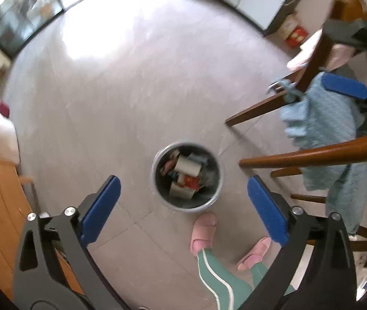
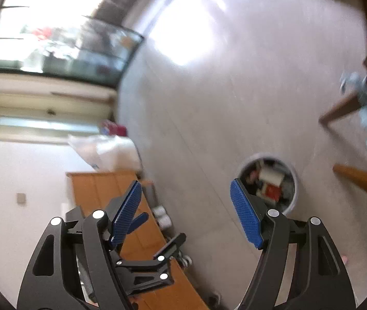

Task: Collect trash
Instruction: 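Swing both tools back toward the table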

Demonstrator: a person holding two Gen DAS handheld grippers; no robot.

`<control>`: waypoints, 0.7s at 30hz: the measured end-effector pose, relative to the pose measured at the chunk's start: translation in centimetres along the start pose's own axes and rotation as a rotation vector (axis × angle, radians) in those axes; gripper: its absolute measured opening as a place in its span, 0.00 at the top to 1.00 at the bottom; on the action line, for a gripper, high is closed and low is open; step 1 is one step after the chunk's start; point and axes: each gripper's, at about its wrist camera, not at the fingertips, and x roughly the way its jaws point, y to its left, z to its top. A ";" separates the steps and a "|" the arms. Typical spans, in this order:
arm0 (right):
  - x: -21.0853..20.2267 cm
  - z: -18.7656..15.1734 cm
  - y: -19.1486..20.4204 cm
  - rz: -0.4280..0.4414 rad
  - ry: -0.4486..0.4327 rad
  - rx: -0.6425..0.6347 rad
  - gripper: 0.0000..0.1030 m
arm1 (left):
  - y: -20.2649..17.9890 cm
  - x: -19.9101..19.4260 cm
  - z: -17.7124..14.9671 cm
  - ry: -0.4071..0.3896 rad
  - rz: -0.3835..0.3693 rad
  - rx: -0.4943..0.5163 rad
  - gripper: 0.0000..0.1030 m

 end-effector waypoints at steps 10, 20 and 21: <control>-27.6 -9.3 -6.3 -0.141 -0.499 0.181 0.18 | -16.3 -10.9 2.6 -0.143 -0.195 0.316 0.07; -43.3 -26.6 -18.6 -0.320 -0.805 0.524 0.17 | -38.2 -14.6 -1.6 -0.146 -0.367 0.724 0.07; -44.4 -28.4 -19.5 -0.337 -0.830 0.557 0.17 | -40.0 -14.8 -2.2 -0.152 -0.385 0.759 0.07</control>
